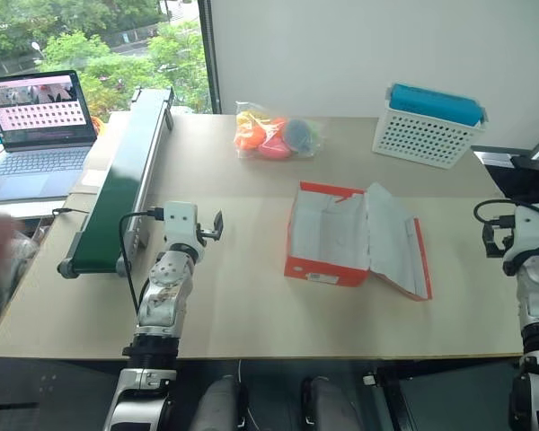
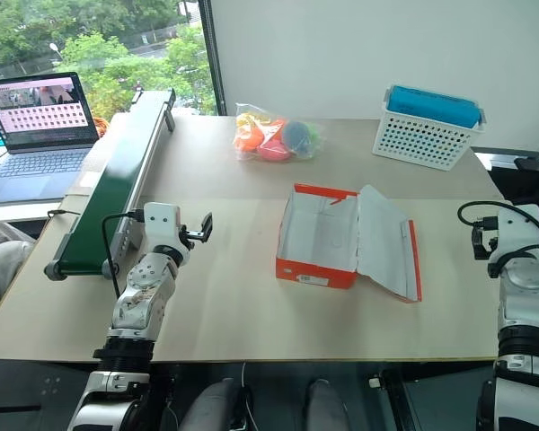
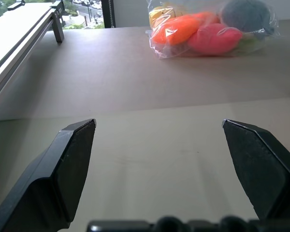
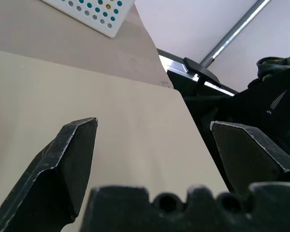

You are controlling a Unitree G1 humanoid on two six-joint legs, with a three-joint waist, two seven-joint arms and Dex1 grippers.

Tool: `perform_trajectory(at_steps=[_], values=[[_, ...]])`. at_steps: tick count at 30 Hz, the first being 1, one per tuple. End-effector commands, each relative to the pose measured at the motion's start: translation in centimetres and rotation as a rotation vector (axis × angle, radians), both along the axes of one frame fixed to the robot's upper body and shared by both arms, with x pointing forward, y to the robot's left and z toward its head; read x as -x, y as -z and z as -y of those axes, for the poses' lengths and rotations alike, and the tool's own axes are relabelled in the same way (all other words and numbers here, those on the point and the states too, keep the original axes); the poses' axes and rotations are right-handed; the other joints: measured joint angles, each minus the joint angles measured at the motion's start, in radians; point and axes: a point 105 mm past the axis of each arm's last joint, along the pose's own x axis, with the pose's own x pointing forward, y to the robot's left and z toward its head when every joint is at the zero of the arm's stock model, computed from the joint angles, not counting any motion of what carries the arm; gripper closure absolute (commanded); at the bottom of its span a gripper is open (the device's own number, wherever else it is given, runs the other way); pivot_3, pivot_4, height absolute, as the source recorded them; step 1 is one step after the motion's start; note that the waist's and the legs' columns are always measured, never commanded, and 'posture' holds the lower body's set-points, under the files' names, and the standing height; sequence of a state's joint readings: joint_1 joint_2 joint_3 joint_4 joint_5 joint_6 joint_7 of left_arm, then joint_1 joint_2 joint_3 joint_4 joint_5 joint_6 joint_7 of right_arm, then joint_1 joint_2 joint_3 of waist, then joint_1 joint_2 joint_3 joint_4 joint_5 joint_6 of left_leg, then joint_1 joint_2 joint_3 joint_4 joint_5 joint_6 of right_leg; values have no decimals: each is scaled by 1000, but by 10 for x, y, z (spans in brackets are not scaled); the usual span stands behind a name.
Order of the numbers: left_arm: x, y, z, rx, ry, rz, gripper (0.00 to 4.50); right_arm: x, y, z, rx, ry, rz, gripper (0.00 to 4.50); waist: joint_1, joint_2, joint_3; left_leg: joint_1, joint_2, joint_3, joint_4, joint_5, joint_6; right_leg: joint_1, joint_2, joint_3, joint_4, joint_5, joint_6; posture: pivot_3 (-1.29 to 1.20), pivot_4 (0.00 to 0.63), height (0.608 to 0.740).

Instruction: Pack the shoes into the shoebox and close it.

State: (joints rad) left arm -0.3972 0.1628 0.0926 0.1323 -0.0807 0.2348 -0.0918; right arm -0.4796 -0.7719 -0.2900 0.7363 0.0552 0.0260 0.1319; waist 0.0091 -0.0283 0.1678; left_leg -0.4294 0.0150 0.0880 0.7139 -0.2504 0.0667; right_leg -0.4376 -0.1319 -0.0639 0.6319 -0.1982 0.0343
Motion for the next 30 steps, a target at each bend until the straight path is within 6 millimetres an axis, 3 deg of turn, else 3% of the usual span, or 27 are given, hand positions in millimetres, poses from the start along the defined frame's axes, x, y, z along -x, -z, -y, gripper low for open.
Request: perform_trajectory(at_steps=[1,3,5,7,9,11,14,17,24,27,30], values=[[-1,-27,0,-31,26,102,0,-12,-38,-37,-15,-82,159,53,0,0,0,0,0,0,0,0,0,0,0,0,0,0,0,0,150,699],[1,-44,-6,-65,37,164,0,-27,-68,-107,-120,-289,280,53,-17,0,0,0,1,-1,-1,0,0,0,0,0,0,0,0,0,150,699],[4,-53,-15,-96,33,190,0,-31,-80,-178,-214,-582,258,53,-39,0,0,0,3,1,-2,1,-2,-3,2,2,2,2,-3,0,150,699],[6,-58,-20,-134,29,204,0,-23,-81,-223,-277,-789,201,53,-39,0,0,3,3,0,-2,1,-2,-3,2,2,6,2,-3,0,150,699],[10,-70,-34,-171,2,231,0,20,-75,-292,-348,-1226,49,53,-26,1,0,5,3,-1,-2,1,-2,-2,2,1,10,2,-3,0,150,699],[12,-78,-47,-172,-23,238,0,52,-66,-321,-360,-1455,-72,53,-11,1,-1,4,3,-4,-2,0,-1,-2,2,-3,9,0,-4,0,150,699],[11,-78,-67,-143,-71,207,0,65,-55,-329,-345,-1539,-168,53,7,1,0,3,1,-5,0,-2,0,0,0,-4,8,0,-4,0,150,699],[13,-70,-96,-54,-145,122,0,60,-49,-333,-312,-1525,-198,53,7,1,-1,2,-1,-4,8,-4,4,1,-3,-4,7,0,-2,0,150,699],[28,-49,-162,-75,-300,-87,0,38,-29,-328,-217,-1384,-216,53,0,0,-1,2,1,-2,3,-2,-4,-3,-1,-4,10,-1,-3,0,150,699],[27,-48,-175,-49,-340,-130,0,30,-27,-326,-192,-1323,-196,53,0,0,0,2,1,-2,2,-1,-5,-4,0,-4,10,-1,-3,0,150,699],[20,-48,-172,-49,-321,-151,0,26,-26,-326,-209,-1282,-176,53,4,-1,0,2,1,-3,3,-2,-4,-2,0,-4,10,-1,-3,0,150,699]])
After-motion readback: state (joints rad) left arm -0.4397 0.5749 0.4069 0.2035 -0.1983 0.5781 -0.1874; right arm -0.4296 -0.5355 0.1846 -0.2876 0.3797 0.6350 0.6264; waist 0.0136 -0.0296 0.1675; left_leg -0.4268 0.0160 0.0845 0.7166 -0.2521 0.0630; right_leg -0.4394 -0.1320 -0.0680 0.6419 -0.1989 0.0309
